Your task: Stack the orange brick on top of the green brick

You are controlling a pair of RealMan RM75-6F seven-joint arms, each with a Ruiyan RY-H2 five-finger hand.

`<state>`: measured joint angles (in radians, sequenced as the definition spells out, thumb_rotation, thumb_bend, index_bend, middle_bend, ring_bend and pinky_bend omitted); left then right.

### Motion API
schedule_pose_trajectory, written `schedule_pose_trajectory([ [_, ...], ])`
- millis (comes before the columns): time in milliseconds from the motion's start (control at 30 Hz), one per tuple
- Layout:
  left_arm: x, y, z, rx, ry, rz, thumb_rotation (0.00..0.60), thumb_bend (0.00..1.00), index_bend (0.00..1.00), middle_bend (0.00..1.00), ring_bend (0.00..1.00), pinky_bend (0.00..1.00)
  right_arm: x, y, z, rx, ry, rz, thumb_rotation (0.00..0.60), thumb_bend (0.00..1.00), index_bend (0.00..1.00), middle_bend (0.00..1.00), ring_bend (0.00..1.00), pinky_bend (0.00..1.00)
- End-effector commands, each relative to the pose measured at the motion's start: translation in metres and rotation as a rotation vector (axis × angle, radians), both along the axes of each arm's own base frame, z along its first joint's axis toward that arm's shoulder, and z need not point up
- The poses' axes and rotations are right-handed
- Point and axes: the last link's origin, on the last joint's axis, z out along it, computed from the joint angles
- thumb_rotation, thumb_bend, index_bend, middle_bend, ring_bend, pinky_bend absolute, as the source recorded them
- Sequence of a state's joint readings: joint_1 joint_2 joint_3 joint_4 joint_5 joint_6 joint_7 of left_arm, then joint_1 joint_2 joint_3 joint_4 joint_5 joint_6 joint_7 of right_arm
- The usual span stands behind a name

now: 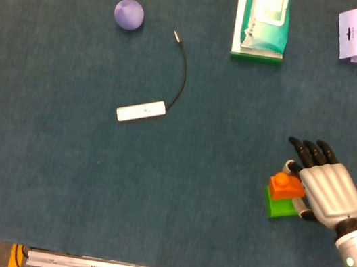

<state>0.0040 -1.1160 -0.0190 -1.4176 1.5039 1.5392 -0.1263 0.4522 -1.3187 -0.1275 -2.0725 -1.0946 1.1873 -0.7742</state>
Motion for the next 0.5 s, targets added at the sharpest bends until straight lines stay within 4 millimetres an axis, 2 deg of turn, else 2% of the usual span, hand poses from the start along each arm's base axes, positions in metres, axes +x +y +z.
schedule_pose_trajectory([
  [33,0.0,0.0,0.0,0.0,0.0,-0.002,0.6,0.0,0.54,0.5,0.45,0.55,0.0,0.003,0.002,0.002,-0.01,0.0,0.6,0.31,0.35,0.05,0.0,0.0],
  [500,0.003,0.001,-0.002,-0.006,0.0,-0.007,0.6,0.0,0.54,0.51,0.45,0.55,-0.005,0.013,0.011,0.004,-0.035,0.0,0.6,0.31,0.35,0.05,0.0,0.0],
])
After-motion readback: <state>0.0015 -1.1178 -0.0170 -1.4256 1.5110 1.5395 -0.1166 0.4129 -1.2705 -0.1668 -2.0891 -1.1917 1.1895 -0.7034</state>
